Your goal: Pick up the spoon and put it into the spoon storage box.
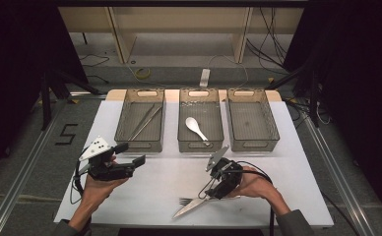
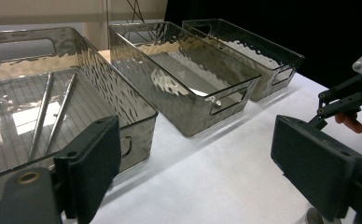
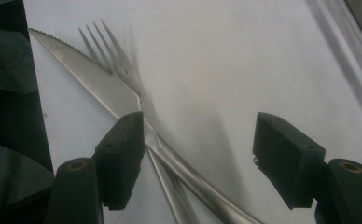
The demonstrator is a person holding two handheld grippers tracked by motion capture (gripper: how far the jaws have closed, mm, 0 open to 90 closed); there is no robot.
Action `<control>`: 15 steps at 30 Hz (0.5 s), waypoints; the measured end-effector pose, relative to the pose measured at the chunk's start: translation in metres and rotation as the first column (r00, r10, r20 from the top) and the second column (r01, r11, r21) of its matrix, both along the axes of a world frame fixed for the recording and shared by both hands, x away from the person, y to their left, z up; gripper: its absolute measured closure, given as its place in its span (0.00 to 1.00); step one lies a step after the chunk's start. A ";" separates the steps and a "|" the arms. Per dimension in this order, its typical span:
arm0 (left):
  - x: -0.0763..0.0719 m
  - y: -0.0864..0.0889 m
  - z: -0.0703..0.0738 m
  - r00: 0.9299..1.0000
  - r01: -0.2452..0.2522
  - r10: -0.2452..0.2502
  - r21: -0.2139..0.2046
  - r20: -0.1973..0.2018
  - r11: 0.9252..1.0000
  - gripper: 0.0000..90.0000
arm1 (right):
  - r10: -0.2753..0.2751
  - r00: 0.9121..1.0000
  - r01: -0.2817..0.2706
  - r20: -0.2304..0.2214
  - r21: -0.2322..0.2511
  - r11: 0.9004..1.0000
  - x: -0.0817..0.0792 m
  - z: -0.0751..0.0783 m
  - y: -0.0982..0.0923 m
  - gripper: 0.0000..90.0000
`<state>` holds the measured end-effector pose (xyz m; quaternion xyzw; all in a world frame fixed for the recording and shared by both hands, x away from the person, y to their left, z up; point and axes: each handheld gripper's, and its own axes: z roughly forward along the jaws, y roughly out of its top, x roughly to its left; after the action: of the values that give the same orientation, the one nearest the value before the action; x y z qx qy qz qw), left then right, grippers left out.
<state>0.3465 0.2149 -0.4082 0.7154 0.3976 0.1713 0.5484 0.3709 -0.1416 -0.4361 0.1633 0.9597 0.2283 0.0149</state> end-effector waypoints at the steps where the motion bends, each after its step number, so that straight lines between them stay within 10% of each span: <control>1: 0.000 0.000 0.000 1.000 -0.001 0.001 -0.001 0.000 1.000 0.17 | 0.013 1.000 -0.013 0.005 -0.001 1.000 0.000 -0.001 0.000 0.39; 15: -0.001 0.002 0.000 1.000 0.001 -0.001 -0.005 -0.002 1.000 0.17 | 0.064 0.998 -0.065 -0.004 -0.073 0.995 -0.005 -0.010 0.008 0.32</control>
<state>0.3454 0.2166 -0.4084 0.7144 0.3982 0.1693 0.5499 0.3656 -0.1333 -0.4462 0.1318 0.9722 0.1932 0.0127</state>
